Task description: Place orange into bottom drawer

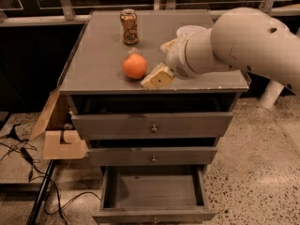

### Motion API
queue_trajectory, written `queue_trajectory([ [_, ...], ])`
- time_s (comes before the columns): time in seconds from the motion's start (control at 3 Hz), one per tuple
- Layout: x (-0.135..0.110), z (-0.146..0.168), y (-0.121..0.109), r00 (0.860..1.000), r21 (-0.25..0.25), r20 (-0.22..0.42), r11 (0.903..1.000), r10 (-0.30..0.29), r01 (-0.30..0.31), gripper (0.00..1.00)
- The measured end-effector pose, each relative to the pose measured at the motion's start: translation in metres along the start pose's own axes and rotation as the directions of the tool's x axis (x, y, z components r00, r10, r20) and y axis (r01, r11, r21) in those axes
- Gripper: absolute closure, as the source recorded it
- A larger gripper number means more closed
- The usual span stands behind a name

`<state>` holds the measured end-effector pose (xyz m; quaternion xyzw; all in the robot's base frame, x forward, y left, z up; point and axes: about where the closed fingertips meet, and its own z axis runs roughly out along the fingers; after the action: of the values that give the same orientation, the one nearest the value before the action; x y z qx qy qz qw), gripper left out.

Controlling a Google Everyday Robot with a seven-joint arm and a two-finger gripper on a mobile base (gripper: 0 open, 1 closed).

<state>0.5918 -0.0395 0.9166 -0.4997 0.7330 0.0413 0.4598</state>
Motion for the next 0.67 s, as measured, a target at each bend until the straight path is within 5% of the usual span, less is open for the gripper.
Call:
queue_trajectory([
  [0.67,-0.002,0.032,-0.001,0.999,-0.023,0.042,0.9996,0.018,-0.017,0.06],
])
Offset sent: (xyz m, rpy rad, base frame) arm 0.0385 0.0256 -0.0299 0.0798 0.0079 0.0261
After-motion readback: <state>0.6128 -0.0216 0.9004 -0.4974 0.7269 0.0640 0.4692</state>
